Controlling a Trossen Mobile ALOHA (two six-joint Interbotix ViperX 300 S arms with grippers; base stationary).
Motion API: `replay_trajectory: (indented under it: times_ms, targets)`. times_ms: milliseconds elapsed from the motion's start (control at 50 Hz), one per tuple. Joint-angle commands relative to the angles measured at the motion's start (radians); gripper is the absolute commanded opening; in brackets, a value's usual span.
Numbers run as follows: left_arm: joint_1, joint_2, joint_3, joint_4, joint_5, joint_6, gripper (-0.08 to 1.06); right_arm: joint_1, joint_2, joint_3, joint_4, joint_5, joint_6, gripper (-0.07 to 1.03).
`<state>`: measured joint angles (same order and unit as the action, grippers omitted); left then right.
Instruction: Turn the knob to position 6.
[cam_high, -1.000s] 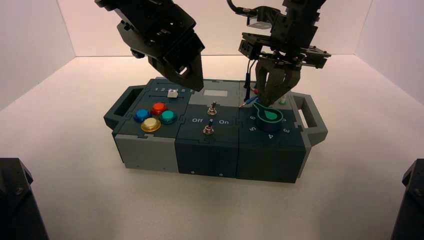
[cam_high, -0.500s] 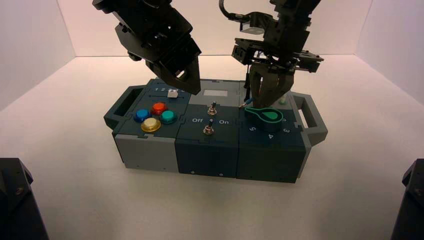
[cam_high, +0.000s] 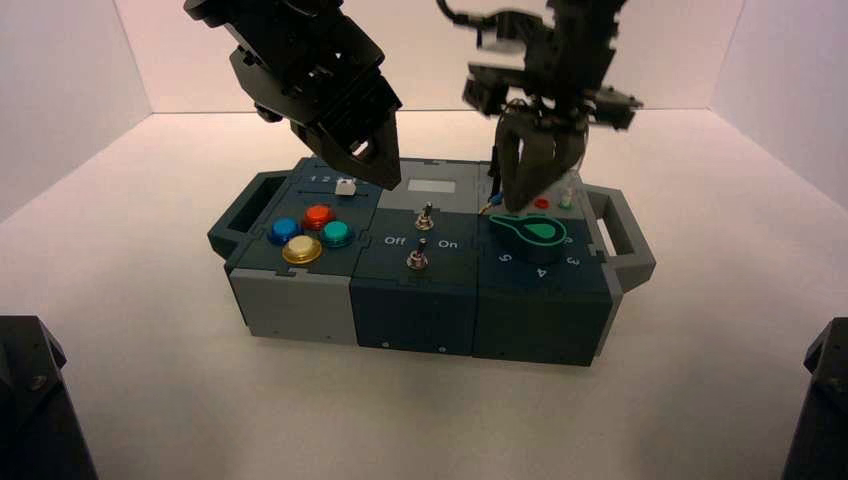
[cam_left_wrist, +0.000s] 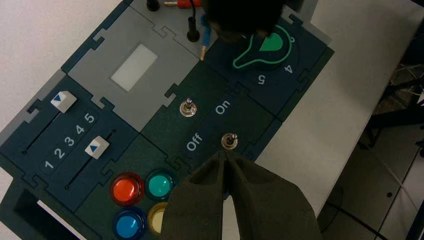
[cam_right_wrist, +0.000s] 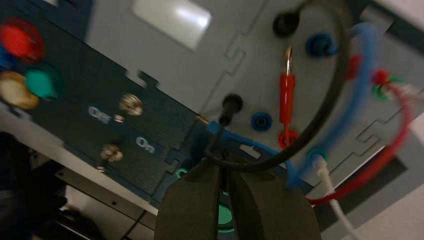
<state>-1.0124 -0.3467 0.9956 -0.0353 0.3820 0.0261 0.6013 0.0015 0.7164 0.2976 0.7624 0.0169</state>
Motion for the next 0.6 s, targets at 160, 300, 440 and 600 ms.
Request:
replay_trajectory:
  times_ms: [160,300,440,600]
  targets:
    - [0.0,-0.014,-0.011,0.002,-0.005,0.005,-0.03,0.009,-0.064,-0.031,0.014,0.035,0.008,-0.02]
    - [0.0,-0.012,-0.012,0.002,-0.005,0.005,-0.03,0.018,-0.098,-0.018,0.044,0.06,0.011,-0.02]
    - [0.0,-0.014,-0.014,0.002,-0.005,0.006,-0.03,0.052,-0.098,0.002,0.074,0.061,0.011,-0.02]
    - [0.0,-0.014,-0.014,0.003,-0.005,0.006,-0.03,0.086,-0.081,0.017,0.092,0.061,0.011,-0.02]
